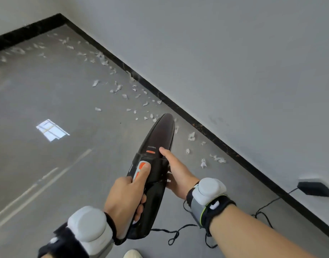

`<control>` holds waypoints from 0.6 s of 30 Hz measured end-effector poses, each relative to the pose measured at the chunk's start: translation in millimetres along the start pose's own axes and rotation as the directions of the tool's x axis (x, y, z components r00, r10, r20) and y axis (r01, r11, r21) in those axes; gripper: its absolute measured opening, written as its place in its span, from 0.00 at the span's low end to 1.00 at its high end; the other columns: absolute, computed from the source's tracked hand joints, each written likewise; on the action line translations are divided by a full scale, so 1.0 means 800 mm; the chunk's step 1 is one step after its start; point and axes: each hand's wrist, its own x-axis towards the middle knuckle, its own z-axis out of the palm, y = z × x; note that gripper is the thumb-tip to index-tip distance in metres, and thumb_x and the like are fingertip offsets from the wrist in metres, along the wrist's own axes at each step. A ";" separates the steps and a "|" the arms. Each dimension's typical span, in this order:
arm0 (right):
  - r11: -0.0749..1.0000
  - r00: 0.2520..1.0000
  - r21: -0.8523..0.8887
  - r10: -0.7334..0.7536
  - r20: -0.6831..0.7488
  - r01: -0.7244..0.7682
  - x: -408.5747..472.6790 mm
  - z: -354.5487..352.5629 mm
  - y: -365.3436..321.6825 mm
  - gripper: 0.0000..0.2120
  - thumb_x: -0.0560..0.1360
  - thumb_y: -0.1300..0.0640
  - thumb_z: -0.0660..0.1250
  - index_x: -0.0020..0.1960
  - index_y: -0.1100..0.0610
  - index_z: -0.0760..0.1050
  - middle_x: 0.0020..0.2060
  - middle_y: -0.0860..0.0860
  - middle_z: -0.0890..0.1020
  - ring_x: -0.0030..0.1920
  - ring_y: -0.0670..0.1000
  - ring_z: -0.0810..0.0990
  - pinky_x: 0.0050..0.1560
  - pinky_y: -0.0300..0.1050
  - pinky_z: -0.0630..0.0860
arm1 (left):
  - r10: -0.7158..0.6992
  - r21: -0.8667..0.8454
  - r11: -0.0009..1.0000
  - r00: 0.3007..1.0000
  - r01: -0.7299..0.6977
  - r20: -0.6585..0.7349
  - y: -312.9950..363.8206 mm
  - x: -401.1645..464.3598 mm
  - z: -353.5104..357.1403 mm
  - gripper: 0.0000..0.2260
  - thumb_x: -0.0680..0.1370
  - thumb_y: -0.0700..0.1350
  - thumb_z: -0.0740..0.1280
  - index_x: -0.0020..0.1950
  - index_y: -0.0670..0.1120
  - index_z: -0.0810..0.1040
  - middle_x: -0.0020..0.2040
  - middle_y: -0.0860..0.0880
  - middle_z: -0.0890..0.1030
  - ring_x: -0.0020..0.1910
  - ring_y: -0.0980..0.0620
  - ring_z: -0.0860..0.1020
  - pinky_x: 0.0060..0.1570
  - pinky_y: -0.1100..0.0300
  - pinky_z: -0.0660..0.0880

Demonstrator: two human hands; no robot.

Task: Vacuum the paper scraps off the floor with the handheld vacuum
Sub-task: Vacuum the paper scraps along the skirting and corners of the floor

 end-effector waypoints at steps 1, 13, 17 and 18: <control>1.000 1.000 -0.024 -0.004 0.023 0.004 -0.020 0.028 -0.020 0.23 0.75 0.36 0.69 0.62 0.50 0.82 0.53 0.51 0.88 0.57 0.53 0.85 0.60 0.51 0.81 | 0.005 -0.027 1.000 1.000 -0.005 -0.004 0.020 -0.013 -0.024 0.27 0.76 0.67 0.64 0.35 0.43 0.69 0.24 0.48 0.68 0.20 0.49 0.64 0.24 0.62 0.63; 0.980 0.978 -0.194 0.001 0.207 0.040 -0.136 0.306 -0.237 0.25 0.77 0.34 0.65 0.60 0.51 0.84 0.52 0.52 0.89 0.56 0.54 0.87 0.64 0.53 0.79 | -0.019 -0.262 0.965 0.988 -0.023 -0.155 0.238 -0.108 -0.262 0.27 0.73 0.69 0.64 0.38 0.44 0.74 0.27 0.47 0.72 0.20 0.49 0.67 0.23 0.61 0.66; 0.975 0.963 -0.203 -0.030 0.268 0.087 -0.123 0.392 -0.294 0.30 0.71 0.31 0.69 0.65 0.50 0.80 0.54 0.52 0.88 0.56 0.55 0.87 0.53 0.50 0.82 | -0.030 -0.319 0.946 0.968 -0.052 -0.249 0.305 -0.098 -0.335 0.28 0.73 0.70 0.63 0.38 0.43 0.73 0.27 0.47 0.72 0.19 0.49 0.67 0.23 0.61 0.66; 0.976 0.960 -0.202 -0.025 0.280 0.085 -0.117 0.410 -0.304 0.32 0.70 0.31 0.71 0.66 0.50 0.79 0.55 0.52 0.88 0.56 0.55 0.87 0.51 0.50 0.82 | -0.044 -0.327 0.944 0.965 -0.044 -0.257 0.320 -0.091 -0.351 0.28 0.73 0.69 0.63 0.38 0.42 0.73 0.27 0.47 0.71 0.19 0.49 0.67 0.23 0.62 0.66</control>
